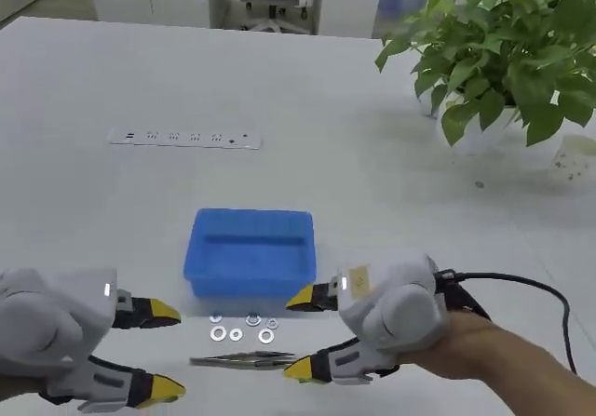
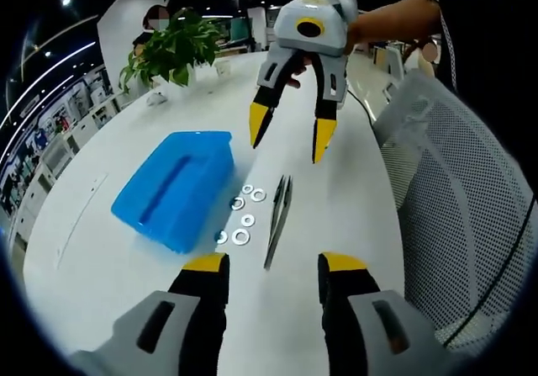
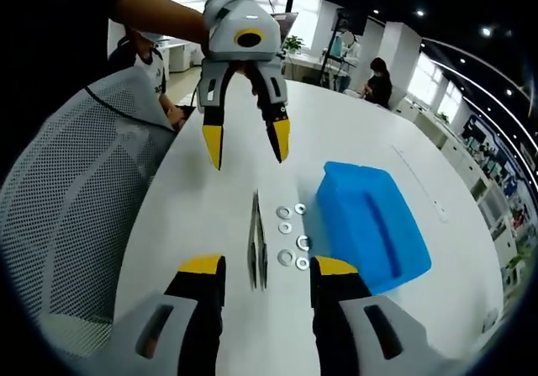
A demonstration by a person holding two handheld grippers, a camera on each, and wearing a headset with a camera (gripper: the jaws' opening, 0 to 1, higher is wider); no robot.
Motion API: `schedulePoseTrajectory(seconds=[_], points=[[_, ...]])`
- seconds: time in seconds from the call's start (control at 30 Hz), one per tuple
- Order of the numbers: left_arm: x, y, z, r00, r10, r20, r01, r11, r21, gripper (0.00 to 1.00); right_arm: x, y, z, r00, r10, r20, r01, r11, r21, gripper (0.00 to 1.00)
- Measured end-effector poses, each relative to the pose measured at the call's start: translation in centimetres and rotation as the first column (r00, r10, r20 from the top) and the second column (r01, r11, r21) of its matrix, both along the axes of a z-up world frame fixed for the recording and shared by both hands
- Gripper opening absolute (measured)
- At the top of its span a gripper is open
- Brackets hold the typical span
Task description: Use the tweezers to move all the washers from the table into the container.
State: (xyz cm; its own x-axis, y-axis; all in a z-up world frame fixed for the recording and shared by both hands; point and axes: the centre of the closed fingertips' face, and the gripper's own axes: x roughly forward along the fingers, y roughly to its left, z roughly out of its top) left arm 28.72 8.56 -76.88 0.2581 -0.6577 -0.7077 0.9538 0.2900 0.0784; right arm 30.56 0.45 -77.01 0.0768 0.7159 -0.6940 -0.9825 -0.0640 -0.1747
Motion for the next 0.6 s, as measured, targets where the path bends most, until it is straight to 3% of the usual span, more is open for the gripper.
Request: schedulePoseTrajectory(seconds=[0.3,0.6], points=[[0.2,-0.5,-1.1,0.999,-0.029,-0.021,0.030,0.999,0.022,0.34,-0.4,0.8,-1.6,0.999,0.029,-0.016,-0.030,0.999,-0.043,0.30],[0.8,-0.7,-2.5,0.997,-0.056,-0.050,0.060,0.996,0.068,0.28,-0.3,1.6,-3.1,0.998,0.054,-0.030,-0.057,0.994,-0.088,0.24]])
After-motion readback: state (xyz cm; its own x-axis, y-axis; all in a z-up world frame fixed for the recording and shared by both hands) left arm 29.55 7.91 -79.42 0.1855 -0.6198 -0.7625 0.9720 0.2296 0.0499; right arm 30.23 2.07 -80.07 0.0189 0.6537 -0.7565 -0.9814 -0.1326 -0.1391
